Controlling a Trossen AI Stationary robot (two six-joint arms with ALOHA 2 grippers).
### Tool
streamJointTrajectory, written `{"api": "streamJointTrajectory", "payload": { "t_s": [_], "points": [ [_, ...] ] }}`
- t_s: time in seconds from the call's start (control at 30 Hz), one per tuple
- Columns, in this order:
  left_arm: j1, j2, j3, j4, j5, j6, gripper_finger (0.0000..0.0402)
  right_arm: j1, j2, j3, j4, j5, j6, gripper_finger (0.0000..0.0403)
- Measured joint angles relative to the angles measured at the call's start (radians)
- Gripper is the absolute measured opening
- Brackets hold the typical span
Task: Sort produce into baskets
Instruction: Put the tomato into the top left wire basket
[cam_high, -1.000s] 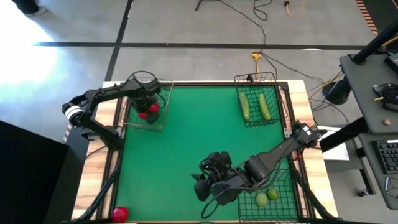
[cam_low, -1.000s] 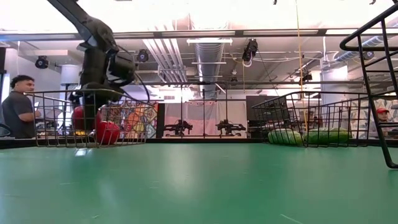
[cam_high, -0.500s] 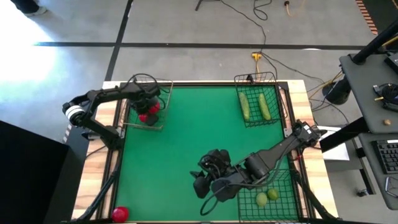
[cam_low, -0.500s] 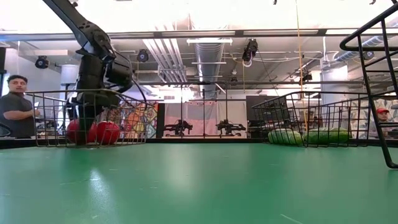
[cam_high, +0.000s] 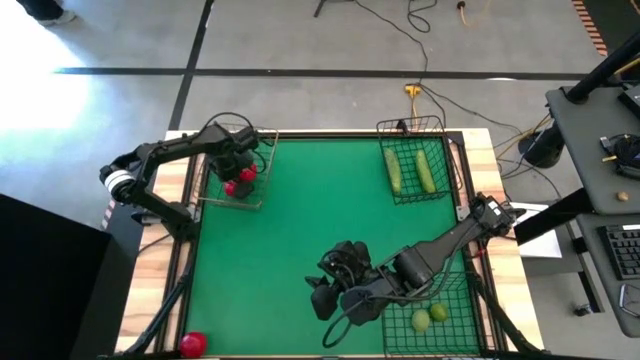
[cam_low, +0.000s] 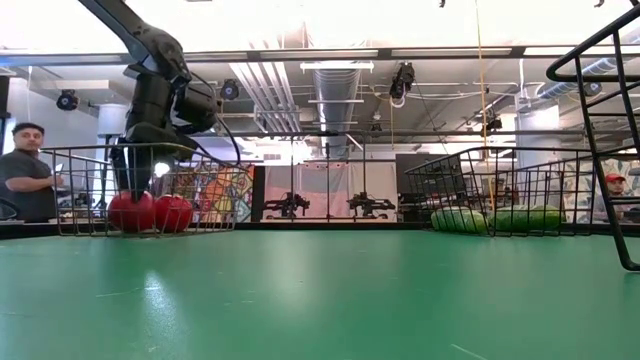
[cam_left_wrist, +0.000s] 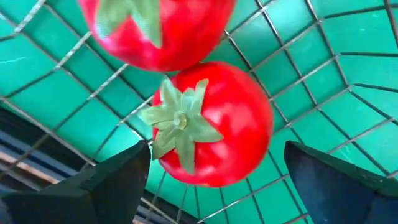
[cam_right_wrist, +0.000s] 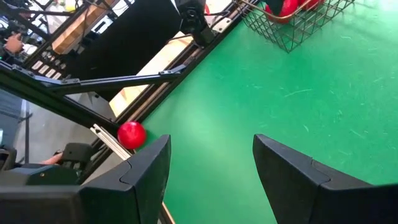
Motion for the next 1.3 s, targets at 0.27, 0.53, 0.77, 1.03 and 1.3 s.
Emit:
{"api": "streamJointTrajectory", "payload": {
  "t_s": [0.27,0.53,0.77,1.03,1.3],
  "points": [
    [0.0,-0.002,-0.012,0.058,0.003,-0.007,0.0357,0.015,0.0,0.0,0.035,-0.003,0.008,0.0219],
    [0.0,-0.059,0.111,-0.078,0.007,0.003,0.0357,0.026,0.0,0.0,0.038,-0.001,0.027,0.0219],
    [-0.022,-0.226,0.238,-0.222,0.318,0.019,0.0357,0.026,0.0,-0.004,0.038,0.007,0.025,0.0219],
    [-0.33,-0.587,0.227,-0.186,0.383,-0.189,0.0357,0.024,0.001,-0.015,0.037,0.065,0.001,0.0219],
    [-0.935,-0.782,0.008,0.03,0.102,-0.729,0.0357,-0.024,0.001,-0.016,0.04,0.092,-0.038,0.0219]
  ]
}}
